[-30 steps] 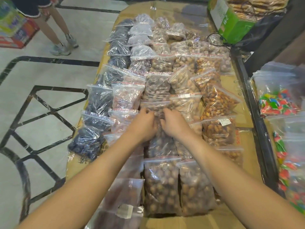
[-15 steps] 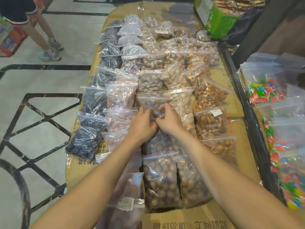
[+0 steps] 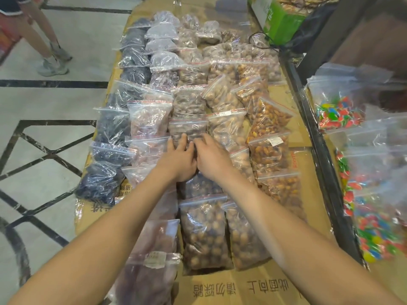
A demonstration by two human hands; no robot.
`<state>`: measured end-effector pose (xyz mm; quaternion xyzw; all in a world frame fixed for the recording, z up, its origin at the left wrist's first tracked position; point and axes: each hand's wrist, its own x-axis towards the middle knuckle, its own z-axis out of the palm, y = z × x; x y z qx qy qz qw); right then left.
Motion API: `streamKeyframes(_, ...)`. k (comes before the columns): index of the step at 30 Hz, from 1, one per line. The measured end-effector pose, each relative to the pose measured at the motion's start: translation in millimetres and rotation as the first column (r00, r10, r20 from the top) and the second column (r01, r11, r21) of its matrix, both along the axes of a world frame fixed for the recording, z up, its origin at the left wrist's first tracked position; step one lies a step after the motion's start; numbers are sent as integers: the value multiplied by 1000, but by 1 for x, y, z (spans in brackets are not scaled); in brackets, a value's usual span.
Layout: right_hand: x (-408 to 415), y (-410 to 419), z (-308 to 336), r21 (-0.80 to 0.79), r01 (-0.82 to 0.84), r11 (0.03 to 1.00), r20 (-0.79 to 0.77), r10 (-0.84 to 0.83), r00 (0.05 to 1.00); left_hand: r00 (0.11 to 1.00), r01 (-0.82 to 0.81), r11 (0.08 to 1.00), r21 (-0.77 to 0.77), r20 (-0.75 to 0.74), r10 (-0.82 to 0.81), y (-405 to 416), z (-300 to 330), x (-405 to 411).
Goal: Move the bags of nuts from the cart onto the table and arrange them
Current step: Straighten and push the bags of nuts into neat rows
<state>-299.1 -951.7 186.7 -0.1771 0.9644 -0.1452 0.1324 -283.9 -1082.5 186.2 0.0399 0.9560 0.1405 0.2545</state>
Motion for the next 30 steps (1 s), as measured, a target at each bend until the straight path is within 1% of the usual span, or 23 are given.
streamKeyframes(1, 2, -2, 2, -2, -51, 999, -17, 51, 999, 999, 36, 999, 13, 6, -36, -2, 1, 0)
streamKeyframes(3, 8, -3, 3, -13, -130, 991, 14, 130, 991, 998, 60, 993, 99, 12, -62, -8, -1, 4)
streamKeyframes(5, 9, -4, 5, -2, -117, 993, 39, 117, 992, 999, 32, 981, 191, -14, -30, -13, -4, 13)
streamKeyframes(7, 9, -6, 6, 19, -108, 994, 39, 107, 994, 1000, -5, 978, 210, -17, 9, -15, -4, 18)
streamKeyframes(11, 10, -1, 2, -25, -115, 993, 40, 116, 992, 998, -52, 992, 111, 52, 46, -11, -2, 13)
streamKeyframes(14, 11, 3, 2, 9, -149, 989, -14, 149, 989, 994, -81, 997, 13, 77, 80, -6, -2, 3)
streamKeyframes(16, 12, 2, 2, 33, -107, 994, -30, 108, 994, 994, -92, 996, -24, 61, 93, -1, 0, 3)
streamKeyframes(18, 13, 2, -1, 55, -54, 997, 4, 54, 999, 999, -50, 998, -29, -11, 50, 1, 1, 12)
streamKeyframes(19, 12, 3, -4, 76, -57, 996, 30, 55, 998, 999, -11, 1000, -29, -49, 10, 0, 0, 17)
streamKeyframes(20, 12, 3, -6, 103, -80, 991, 56, 75, 996, 998, 13, 1000, -14, -54, -14, -1, 0, 20)
streamKeyframes(22, 9, 3, -7, 134, -121, 984, 90, 109, 990, 1000, -1, 999, 43, 9, 1, -4, 2, 24)
streamKeyframes(23, 8, 2, -6, 138, -115, 984, 110, 100, 989, 999, -8, 998, 67, 34, 5, -5, 4, 23)
streamKeyframes(25, 5, 0, -3, 137, -95, 986, 141, 76, 987, 1000, -3, 997, 79, 31, 0, -6, 8, 16)
streamKeyframes(27, 4, -1, -3, 140, -99, 985, 179, 73, 981, 999, 27, 999, 19, 20, -27, -5, 10, 7)
streamKeyframes(30, -2, -2, 2, 168, -119, 979, 245, 76, 967, 991, 90, 995, -45, 102, -85, -1, 13, -8)
